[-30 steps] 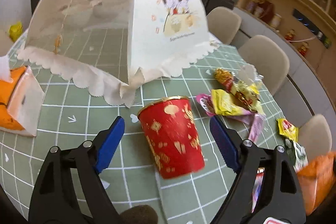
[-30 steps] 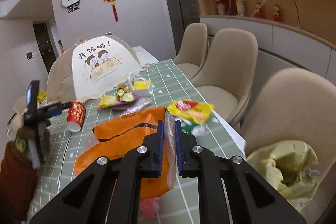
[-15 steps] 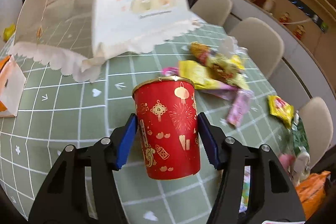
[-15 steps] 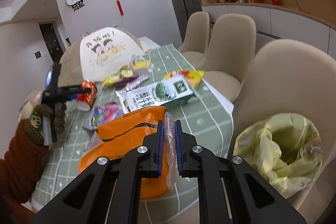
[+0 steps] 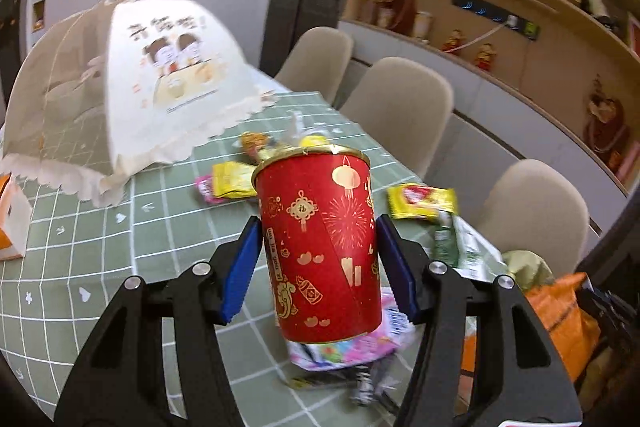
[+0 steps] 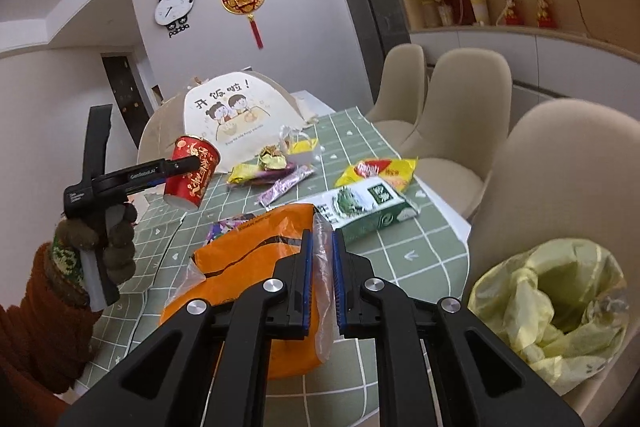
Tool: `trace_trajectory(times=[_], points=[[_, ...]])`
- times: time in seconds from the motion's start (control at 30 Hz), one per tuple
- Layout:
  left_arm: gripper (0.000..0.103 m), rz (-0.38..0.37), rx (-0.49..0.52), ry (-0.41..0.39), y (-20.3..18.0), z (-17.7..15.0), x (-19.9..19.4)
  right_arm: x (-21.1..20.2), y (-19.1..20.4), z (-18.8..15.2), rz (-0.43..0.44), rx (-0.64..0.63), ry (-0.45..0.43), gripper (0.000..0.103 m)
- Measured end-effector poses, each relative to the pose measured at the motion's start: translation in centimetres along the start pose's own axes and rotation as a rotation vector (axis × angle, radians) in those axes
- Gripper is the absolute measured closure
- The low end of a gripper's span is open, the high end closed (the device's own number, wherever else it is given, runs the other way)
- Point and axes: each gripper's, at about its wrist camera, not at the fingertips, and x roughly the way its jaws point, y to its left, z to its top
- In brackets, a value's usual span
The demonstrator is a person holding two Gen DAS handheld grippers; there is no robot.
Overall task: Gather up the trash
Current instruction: 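Carry the red cup and orange bag to the trash bag and release both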
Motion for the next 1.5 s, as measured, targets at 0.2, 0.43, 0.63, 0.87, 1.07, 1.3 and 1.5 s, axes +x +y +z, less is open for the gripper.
trace_trajectory(times=[0.2, 0.43, 0.63, 0.87, 1.07, 1.3, 1.5], points=[[0.048, -0.108, 0.068, -0.051, -5.1, 0.2, -2.1, -3.8, -1.3, 1.2, -0.105, -0.04, -0.077, 0.093], [0.047, -0.273, 0.147, -0.047, -14.6, -0.7, -1.5, -9.2, -6.7, 0.7, -0.388, -0.052, -0.142, 0.093], [0.047, -0.416, 0.168, 0.02, -24.4, -4.0, 2.0, -14.2, -13.3, 0.1, -0.681, -0.044, -0.169, 0.092], [0.047, -0.459, 0.214, 0.217, -33.1, -9.4, 9.5, -16.7, -20.6, -2.8, -0.765, 0.067, -0.16, 0.092], [0.046, -0.447, 0.23, 0.332, -36.7, -12.2, 16.1, -15.1, -25.4, -5.5, -0.74, 0.155, -0.113, 0.092], [0.041, -0.445, 0.237, 0.402, -37.6, -13.3, 18.9, -13.1, -29.0, -6.8, -0.712, 0.217, -0.083, 0.092], [0.034, -0.455, 0.217, 0.418, -37.6, -12.9, 19.0, -11.8, -29.3, -6.6, -0.717, 0.224, -0.083, 0.092]])
